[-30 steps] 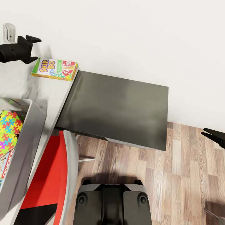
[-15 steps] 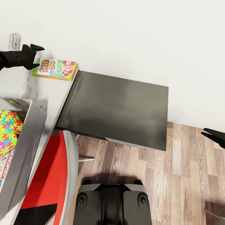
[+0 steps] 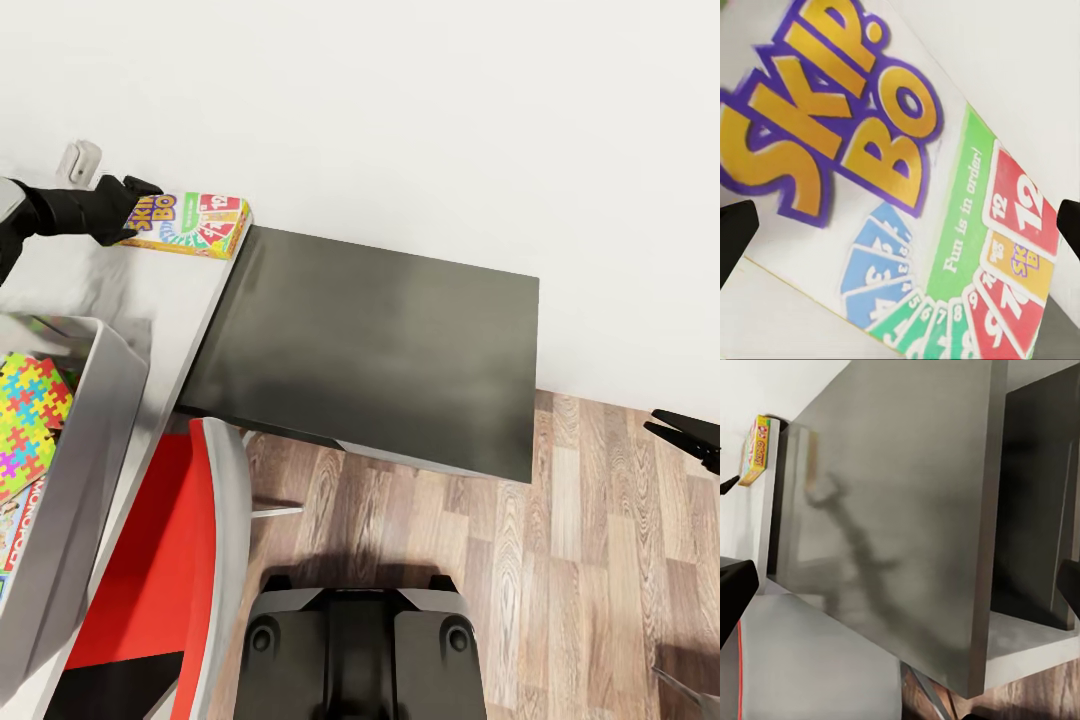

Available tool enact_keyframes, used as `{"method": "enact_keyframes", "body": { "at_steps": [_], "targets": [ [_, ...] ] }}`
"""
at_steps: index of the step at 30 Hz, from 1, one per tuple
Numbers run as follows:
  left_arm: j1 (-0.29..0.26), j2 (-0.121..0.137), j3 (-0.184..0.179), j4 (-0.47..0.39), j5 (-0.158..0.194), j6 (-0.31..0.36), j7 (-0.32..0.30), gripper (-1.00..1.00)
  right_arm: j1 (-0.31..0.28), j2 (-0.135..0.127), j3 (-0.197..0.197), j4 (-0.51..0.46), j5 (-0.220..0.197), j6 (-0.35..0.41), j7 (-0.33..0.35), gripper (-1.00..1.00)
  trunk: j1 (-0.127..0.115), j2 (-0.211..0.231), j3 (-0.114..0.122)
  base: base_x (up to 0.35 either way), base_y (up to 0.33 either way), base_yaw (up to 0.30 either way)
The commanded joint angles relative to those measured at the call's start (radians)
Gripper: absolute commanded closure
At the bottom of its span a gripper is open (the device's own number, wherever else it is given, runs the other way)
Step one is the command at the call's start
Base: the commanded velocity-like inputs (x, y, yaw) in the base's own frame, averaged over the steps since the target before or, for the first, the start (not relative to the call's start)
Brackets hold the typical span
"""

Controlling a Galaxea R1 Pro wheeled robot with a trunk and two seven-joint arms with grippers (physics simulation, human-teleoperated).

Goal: Put all the toys in the child's room - the three board games (two on the bed and one on the table), the two jigsaw puzzles on the table, and the tennis ball on the table - inside the toy box on the table in the child's room.

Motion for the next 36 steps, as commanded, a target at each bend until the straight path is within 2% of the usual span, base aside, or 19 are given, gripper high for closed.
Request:
{"method": "enact_keyframes", "body": {
  "at_steps": [1,10,36],
  "targets": [
    [-0.001,0.0,-0.013,0.004,0.01,0.001,0.005,-1.0,-0.001,0.0,-0.001,0.0,0.0,0.005,0.002,-1.0,0.001,-0.002,-0.001,0.0,0.0,0.0],
    [0.0,-0.012,-0.034,0.023,0.01,-0.001,0.004,-1.0,-0.001,0.0,-0.003,0.0,0.0,0.006,0.004,-1.0,0.001,-0.002,-0.001,0.0,0.0,0.0],
    [0.001,-0.025,-0.039,0.069,0.01,-0.001,0.003,-1.0,-0.001,0.001,-0.003,0.0,0.0,0.006,0.005,-1.0,0.001,-0.002,-0.001,0.0,0.0,0.0]
  ]
}}
